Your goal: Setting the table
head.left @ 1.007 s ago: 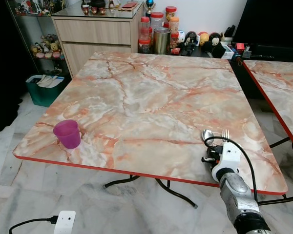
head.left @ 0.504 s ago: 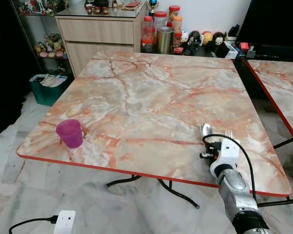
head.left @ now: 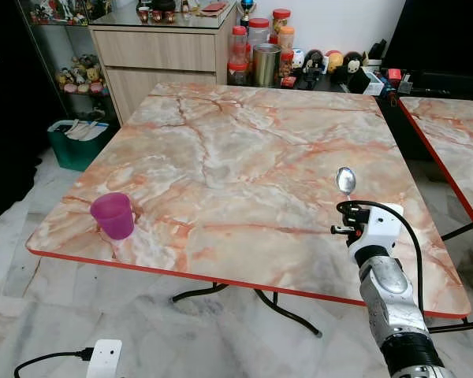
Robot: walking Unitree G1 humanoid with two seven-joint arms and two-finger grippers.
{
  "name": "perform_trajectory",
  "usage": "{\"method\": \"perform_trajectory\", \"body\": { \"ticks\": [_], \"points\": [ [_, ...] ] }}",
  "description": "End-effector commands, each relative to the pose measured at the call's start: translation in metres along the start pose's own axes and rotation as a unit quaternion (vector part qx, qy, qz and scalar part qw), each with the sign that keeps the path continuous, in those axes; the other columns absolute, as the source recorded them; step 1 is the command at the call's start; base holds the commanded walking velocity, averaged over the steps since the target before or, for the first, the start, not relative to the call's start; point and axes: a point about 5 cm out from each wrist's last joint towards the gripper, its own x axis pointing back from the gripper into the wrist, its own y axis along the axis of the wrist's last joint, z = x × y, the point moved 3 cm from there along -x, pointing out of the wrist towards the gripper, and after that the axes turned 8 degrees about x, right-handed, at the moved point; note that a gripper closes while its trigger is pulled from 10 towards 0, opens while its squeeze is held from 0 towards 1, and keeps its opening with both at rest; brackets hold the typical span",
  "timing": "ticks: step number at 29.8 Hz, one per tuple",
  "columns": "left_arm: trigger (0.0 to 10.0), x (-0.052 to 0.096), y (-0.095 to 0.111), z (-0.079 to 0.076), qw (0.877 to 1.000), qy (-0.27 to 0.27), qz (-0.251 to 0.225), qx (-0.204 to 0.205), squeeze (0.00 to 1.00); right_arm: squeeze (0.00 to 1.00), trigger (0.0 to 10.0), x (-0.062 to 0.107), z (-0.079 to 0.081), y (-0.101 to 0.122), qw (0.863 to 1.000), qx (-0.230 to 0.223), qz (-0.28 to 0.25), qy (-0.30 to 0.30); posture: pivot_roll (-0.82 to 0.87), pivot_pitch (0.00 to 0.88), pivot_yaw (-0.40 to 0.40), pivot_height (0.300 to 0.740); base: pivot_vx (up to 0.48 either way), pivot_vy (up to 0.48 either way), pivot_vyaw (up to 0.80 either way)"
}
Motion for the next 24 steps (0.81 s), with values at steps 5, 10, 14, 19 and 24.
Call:
{"method": "perform_trajectory", "body": {
  "ticks": [5,10,14,19,24],
  "points": [
    [10.0,0.000,0.003,0.002,1.000,-0.001,0.000,-0.013,0.00,0.00,10.0,-0.002,-0.006,0.015,1.000,0.005,-0.023,-0.007,0.08,0.000,-0.017,0.740,0.000,-0.151,0.00],
    [10.0,0.000,0.003,0.001,1.000,-0.002,0.001,-0.013,0.00,0.00,10.0,-0.003,-0.008,0.022,0.999,0.008,-0.034,-0.008,0.08,0.000,-0.019,0.740,0.000,-0.253,0.00],
    [10.0,0.000,0.004,0.000,1.000,-0.002,0.000,-0.012,0.00,0.00,10.0,-0.004,-0.008,0.025,0.999,0.013,-0.039,-0.007,0.07,0.000,-0.021,0.740,0.000,-0.257,0.00],
    [10.0,0.000,0.004,0.000,1.000,-0.002,0.000,-0.011,0.00,0.00,10.0,-0.004,-0.008,0.029,0.999,0.019,-0.045,-0.005,0.07,0.000,-0.022,0.740,0.000,0.000,0.00],
    [10.0,-0.001,0.005,-0.001,1.000,-0.003,0.000,-0.011,0.00,0.00,10.0,-0.004,-0.008,0.031,0.999,0.021,-0.047,-0.005,0.07,0.000,-0.021,0.740,0.000,0.000,0.00]
  ]
}}
